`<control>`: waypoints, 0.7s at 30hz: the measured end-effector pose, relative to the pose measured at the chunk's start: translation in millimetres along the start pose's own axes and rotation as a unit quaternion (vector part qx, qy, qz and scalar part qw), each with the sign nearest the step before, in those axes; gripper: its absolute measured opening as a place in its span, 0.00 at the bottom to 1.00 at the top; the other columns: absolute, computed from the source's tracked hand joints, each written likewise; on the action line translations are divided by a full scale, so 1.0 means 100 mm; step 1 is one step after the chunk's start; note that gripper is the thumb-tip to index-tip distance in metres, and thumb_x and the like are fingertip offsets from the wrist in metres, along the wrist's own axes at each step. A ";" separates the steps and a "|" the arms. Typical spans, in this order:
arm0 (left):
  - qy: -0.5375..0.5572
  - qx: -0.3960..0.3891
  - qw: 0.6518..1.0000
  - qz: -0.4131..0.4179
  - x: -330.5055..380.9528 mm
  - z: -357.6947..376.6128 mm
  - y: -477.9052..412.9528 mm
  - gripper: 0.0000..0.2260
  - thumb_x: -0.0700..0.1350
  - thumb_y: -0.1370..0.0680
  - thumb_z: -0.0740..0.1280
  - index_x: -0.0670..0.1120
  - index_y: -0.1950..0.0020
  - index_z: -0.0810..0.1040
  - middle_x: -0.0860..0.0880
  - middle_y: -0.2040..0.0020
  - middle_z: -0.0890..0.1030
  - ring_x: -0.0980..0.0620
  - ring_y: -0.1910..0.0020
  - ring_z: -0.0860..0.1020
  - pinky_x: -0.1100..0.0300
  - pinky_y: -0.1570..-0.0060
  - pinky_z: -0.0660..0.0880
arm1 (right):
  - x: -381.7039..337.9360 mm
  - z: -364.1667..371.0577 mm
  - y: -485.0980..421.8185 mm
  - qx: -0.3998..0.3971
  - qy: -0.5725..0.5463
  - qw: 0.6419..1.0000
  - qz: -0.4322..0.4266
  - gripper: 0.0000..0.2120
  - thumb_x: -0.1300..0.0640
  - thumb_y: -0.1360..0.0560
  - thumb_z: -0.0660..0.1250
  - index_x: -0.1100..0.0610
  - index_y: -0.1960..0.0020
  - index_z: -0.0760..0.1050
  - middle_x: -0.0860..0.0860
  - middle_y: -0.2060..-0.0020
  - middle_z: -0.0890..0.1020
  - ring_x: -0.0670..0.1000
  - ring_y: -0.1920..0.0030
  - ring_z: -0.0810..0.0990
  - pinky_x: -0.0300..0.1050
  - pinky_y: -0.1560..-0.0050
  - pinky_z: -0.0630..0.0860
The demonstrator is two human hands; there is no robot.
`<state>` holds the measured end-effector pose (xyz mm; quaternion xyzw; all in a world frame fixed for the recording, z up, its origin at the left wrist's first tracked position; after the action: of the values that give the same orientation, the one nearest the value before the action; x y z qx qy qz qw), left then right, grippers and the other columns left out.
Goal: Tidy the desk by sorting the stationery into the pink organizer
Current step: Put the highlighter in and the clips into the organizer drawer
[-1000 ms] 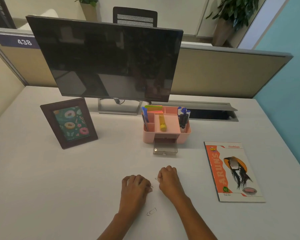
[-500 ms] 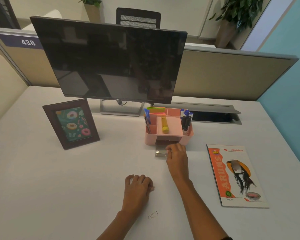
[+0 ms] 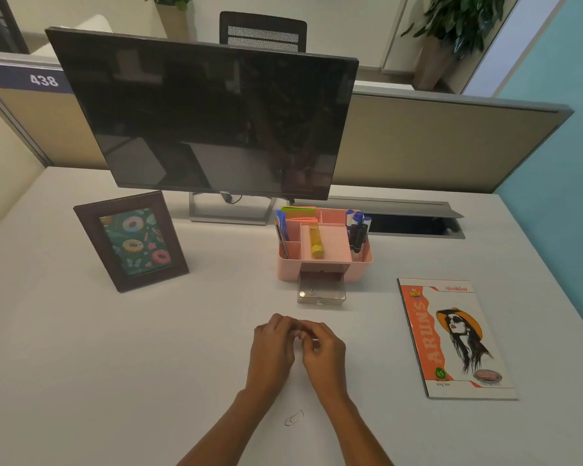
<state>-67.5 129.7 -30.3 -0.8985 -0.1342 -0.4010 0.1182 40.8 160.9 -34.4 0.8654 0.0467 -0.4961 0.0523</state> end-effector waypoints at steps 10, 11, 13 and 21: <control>0.017 0.026 0.998 -0.050 -0.09 -0.09 -0.07 0.05 0.44 0.22 0.66 0.49 0.48 0.80 0.54 0.50 0.82 0.61 0.56 0.71 0.59 0.47 0.72 | -0.17 -0.15 -0.24 0.085 0.034 0.995 -0.038 0.06 0.64 0.26 0.68 0.58 0.51 0.81 0.49 0.56 0.83 0.44 0.58 0.79 0.23 0.57 0.72; 0.013 0.031 0.998 -0.055 -0.12 -0.12 -0.07 0.04 0.43 0.22 0.67 0.50 0.48 0.80 0.54 0.51 0.82 0.62 0.57 0.71 0.59 0.47 0.72 | -0.20 -0.18 -0.29 0.104 0.039 0.993 -0.045 0.06 0.64 0.26 0.68 0.59 0.51 0.81 0.50 0.56 0.83 0.44 0.58 0.79 0.25 0.56 0.73; -0.007 0.033 0.997 -0.065 -0.20 -0.17 -0.06 0.04 0.43 0.22 0.67 0.50 0.50 0.80 0.54 0.52 0.81 0.60 0.57 0.72 0.57 0.46 0.73 | -0.24 -0.24 -0.38 0.135 0.044 0.989 -0.045 0.06 0.64 0.25 0.67 0.60 0.50 0.81 0.53 0.54 0.84 0.47 0.56 0.80 0.34 0.53 0.78; -0.112 0.017 0.992 -0.062 -0.56 -0.37 0.14 0.07 0.46 0.24 0.62 0.54 0.55 0.80 0.58 0.58 0.80 0.54 0.58 0.78 0.58 0.50 0.65 | -0.28 -0.29 -0.60 0.160 0.061 0.984 -0.040 0.08 0.65 0.25 0.66 0.61 0.47 0.81 0.55 0.51 0.83 0.52 0.53 0.82 0.34 0.51 0.74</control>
<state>-123.6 96.6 -49.8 -0.9255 -0.2091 -0.3020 0.0923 43.7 223.9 2.2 0.8888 0.0043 -0.4449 -0.1097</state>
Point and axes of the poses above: each hand's wrist, its own y-axis away from the middle knuckle, its own z-axis out of the palm, x = y × z, the point moved 4 cm from there along -y, towards the middle knuckle
